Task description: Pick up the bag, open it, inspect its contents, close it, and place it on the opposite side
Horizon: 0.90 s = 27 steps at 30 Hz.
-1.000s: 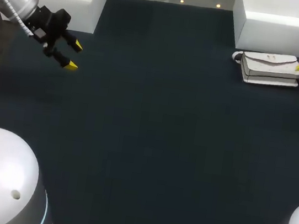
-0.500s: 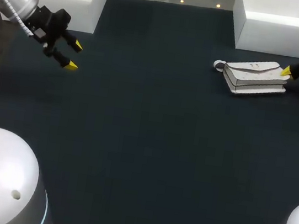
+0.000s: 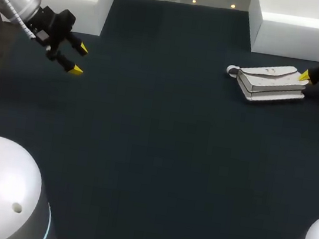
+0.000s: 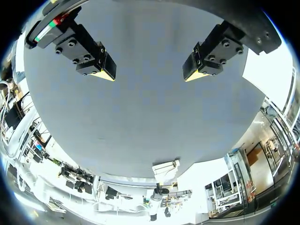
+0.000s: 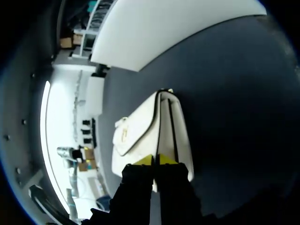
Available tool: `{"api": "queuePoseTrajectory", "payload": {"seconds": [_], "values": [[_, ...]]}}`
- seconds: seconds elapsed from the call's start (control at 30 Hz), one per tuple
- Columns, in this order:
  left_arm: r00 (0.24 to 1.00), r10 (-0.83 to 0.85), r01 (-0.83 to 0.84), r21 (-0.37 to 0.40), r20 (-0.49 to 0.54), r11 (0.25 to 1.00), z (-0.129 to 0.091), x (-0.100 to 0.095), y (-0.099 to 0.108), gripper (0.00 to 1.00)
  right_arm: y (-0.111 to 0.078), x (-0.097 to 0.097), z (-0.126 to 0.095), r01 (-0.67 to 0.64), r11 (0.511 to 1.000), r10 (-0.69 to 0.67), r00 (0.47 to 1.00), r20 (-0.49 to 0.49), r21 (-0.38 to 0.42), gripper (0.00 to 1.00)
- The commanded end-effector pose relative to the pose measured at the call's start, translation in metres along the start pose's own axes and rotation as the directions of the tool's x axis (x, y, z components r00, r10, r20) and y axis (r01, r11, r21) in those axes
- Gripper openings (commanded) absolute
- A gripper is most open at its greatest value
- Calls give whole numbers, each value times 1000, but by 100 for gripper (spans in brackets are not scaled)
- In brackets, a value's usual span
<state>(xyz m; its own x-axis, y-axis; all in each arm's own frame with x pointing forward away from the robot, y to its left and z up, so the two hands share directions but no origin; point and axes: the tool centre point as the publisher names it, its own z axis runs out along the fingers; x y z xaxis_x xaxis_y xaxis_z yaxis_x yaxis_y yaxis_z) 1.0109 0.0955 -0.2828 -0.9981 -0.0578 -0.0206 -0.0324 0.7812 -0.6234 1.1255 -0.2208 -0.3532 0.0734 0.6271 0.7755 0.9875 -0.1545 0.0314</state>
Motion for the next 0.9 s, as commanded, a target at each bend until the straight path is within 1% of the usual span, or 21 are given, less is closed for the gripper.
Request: {"api": "queuePoseTrajectory", "payload": {"seconds": [0.03, 0.6, 0.9], "values": [[1000, 1, -1, 2, 2, 1000, 1, 0, 0, 100, 5, -2, -2, 0, 999, 0, 1000, -6, 51, 0], [1000, 1, -1, 2, 2, 1000, 1, 0, 0, 100, 5, -2, -2, 0, 999, 0, 1000, -6, 51, 0], [1000, 1, -1, 2, 2, 1000, 1, 0, 0, 100, -6, 7, 10, -30, 998, 27, 998, -49, -46, 0]]}}
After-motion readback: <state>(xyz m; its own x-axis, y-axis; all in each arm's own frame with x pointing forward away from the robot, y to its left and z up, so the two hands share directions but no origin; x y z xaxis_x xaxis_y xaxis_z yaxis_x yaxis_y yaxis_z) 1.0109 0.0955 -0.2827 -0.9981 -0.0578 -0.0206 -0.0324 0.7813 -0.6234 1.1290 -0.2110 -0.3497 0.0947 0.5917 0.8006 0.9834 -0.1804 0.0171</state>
